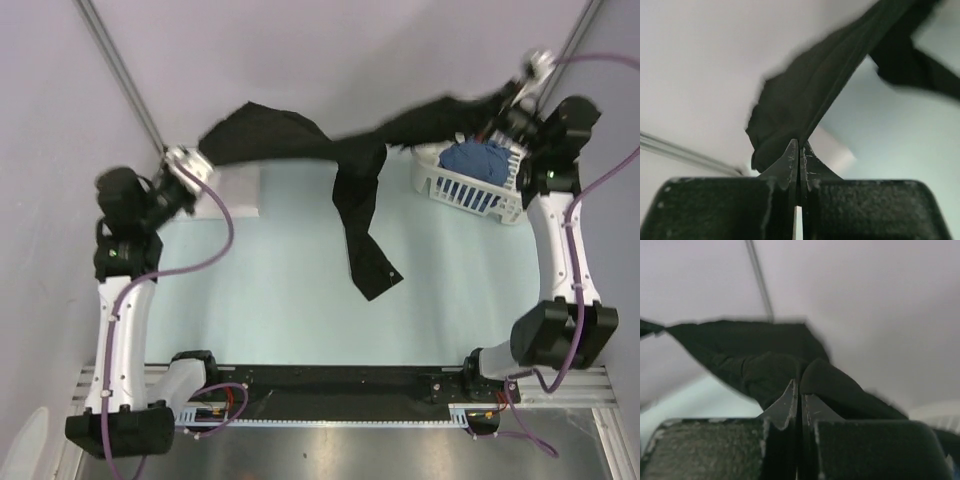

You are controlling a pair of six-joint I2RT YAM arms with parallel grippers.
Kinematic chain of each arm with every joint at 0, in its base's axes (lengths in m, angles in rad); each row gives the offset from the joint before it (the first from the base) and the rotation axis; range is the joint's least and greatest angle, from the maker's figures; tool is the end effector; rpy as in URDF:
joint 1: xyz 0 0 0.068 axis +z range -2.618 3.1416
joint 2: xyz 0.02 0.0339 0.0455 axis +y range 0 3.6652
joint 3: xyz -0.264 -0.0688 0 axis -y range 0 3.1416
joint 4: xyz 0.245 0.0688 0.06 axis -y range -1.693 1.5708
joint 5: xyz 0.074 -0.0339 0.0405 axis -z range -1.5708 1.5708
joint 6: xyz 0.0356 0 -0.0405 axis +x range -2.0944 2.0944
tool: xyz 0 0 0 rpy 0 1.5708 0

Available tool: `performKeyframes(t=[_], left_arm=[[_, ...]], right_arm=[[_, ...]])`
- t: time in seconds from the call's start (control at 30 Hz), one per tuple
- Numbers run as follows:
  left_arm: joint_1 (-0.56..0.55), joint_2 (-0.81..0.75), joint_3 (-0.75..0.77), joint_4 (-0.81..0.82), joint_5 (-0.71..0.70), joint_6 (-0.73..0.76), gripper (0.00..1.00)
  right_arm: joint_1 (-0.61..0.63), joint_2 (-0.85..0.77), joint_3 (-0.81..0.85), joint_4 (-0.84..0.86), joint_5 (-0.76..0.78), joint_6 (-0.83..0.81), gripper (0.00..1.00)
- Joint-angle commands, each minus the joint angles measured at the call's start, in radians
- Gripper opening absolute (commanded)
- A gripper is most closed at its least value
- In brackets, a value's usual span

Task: Fold and stack the long sleeve shirts
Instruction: Flatten the shirt out

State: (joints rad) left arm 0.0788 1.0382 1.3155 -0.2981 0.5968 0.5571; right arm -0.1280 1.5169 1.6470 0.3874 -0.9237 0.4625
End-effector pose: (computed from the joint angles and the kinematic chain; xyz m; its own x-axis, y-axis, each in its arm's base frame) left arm 0.2095 -0.0035 0.4636 0.2441 0.4580 -0.8548 0.4311 0.7383 0.5187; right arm 0.3249 -0.0132 0.5156 0.1666 0.2498 -0.9539 -0.7655 0.6425 0.0345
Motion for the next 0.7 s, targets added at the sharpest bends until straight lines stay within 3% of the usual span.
performKeyframes(t=[0.0,0.07,0.1,0.17,0.3,0.4,0.43,0.5,0.57,0.63,0.67], left_arm=[[0.036,-0.151,-0.364,-0.443,0.023,0.407,0.0],[0.033,-0.27,-0.524,-0.536,0.012,0.535,0.0],[0.029,-0.303,-0.57,-0.612,-0.001,0.606,0.0],[0.03,-0.354,-0.677,-0.651,-0.058,0.642,0.0],[0.029,-0.35,-0.74,-0.785,-0.115,0.771,0.0],[0.03,-0.302,-0.736,-0.82,-0.143,0.781,0.06],[0.029,-0.29,-0.728,-0.82,-0.15,0.784,0.08],[0.029,-0.252,-0.716,-0.837,-0.17,0.79,0.09],[0.03,-0.234,-0.693,-0.869,-0.178,0.8,0.14],[0.03,-0.216,-0.659,-0.901,-0.187,0.845,0.26],[0.029,-0.213,-0.645,-0.915,-0.192,0.853,0.32]], right_arm=[[-0.035,-0.165,-0.351,-0.938,-0.182,-0.785,0.0],[-0.033,-0.263,-0.461,-1.225,-0.109,-1.236,0.0],[-0.041,-0.289,-0.566,-1.363,-0.074,-1.318,0.0],[-0.044,-0.349,-0.639,-1.471,-0.003,-1.506,0.0],[-0.042,-0.418,-0.745,-1.625,0.118,-1.689,0.0],[-0.038,-0.434,-0.805,-1.737,0.183,-1.832,0.03],[-0.026,-0.434,-0.834,-1.774,0.2,-1.87,0.17],[-0.012,-0.449,-0.855,-1.844,0.244,-1.932,0.28],[-0.005,-0.462,-0.849,-1.871,0.253,-1.947,0.49],[0.004,-0.472,-0.837,-1.903,0.284,-2.01,0.74],[0.005,-0.472,-0.811,-1.901,0.295,-2.012,0.77]])
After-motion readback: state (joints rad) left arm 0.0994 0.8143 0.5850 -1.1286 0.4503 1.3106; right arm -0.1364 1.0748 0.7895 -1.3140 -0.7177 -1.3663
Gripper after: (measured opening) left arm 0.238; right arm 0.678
